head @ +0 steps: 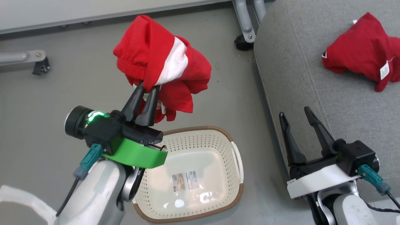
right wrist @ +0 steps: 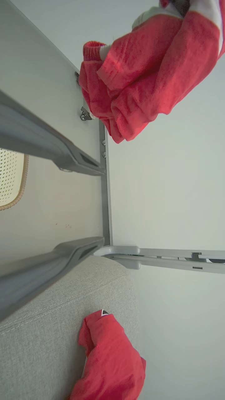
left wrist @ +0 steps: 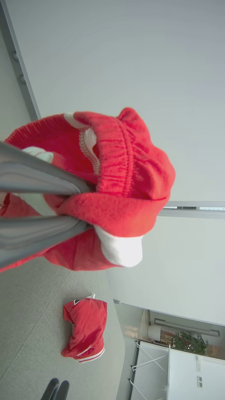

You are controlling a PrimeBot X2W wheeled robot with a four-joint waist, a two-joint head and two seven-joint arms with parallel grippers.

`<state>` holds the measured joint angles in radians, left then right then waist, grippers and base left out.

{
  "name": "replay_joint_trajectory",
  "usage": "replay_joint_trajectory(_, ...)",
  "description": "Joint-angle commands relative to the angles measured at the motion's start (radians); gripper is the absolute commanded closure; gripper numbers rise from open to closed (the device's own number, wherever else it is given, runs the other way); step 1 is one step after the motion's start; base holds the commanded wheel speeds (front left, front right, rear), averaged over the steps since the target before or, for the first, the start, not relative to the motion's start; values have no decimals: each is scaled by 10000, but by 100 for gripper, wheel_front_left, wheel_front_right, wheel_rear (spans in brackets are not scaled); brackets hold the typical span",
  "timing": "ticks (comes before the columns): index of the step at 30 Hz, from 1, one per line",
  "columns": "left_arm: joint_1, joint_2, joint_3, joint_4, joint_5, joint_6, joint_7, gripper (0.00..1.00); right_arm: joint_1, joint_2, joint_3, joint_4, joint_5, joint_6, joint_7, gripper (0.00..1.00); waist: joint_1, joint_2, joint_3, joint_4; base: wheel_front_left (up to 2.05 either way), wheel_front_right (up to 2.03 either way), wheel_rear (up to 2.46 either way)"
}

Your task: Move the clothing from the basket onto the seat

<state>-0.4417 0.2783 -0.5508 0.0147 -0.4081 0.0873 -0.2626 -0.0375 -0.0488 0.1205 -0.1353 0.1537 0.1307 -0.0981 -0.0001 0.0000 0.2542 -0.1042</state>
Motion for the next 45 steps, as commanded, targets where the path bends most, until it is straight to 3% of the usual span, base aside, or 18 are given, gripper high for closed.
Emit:
replay_joint_trajectory(1,334,-121,261,-306,217,-95,-29,100,223,-34,-17,-68,-76,1,73,0,1,0,-501,437,0,0,0)
replay_joint_trajectory(10,1771,-891,1457,-1350,749,-770,-31,100,771,-33,9,-182,-29,1,426,0,1,0,-1313,578,0,0,0)
replay_joint_trajectory(21,3288,-1466,1759,-1175,1230,-1407,-32,100,1592,-33,243,-234,108,1,809,0,1,0,-2245,477,0,0,0)
replay_joint_trajectory(45,3861,-1904,2087,-863,1609,-1877,-32,100,1970,-31,457,-367,153,1,1041,0,1,0,-2662,474,0,0,0)
